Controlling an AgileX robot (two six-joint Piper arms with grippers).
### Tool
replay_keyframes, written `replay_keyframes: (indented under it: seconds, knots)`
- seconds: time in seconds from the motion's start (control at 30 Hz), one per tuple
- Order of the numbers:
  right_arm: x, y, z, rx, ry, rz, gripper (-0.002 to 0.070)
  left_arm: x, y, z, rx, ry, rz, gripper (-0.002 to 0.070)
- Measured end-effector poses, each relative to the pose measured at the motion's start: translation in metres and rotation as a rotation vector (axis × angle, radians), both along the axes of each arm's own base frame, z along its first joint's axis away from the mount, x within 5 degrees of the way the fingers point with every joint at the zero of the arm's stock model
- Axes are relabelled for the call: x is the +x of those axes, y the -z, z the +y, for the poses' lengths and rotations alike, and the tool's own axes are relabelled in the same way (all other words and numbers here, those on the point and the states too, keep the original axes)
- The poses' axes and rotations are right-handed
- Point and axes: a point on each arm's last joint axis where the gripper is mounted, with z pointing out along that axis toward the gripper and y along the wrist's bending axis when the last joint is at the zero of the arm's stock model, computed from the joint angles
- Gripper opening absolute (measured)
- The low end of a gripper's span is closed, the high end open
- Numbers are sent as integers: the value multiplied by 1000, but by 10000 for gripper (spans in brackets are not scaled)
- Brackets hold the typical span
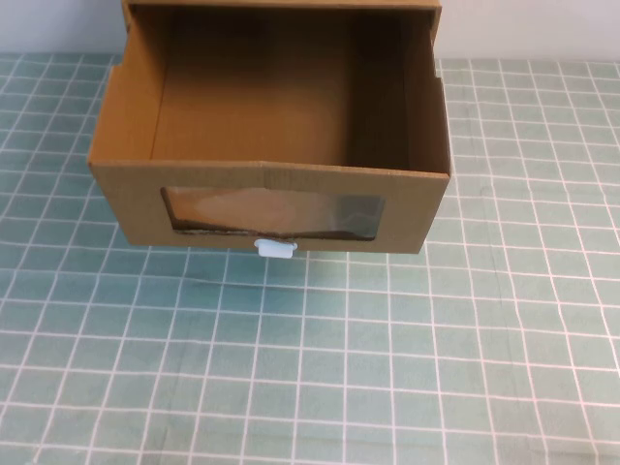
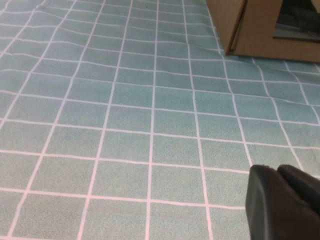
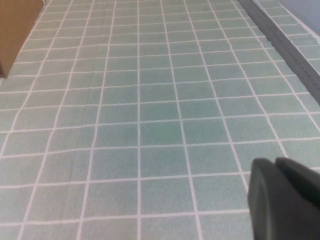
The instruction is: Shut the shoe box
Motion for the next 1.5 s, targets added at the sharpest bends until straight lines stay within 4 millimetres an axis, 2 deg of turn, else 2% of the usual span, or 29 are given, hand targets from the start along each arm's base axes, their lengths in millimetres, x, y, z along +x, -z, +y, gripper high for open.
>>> replay_keyframes:
  seconds: [1.0,1.2,1.5]
  knots:
    - [0,0,0,0,0,0,-14,0,0,0,0,0,0,-5]
    - [0,0,0,0,0,0,-14,0,0,1,77,14,-10,-5]
    - [0,0,0,0,0,-5,-14,0,0,1,92,18,-16,-5]
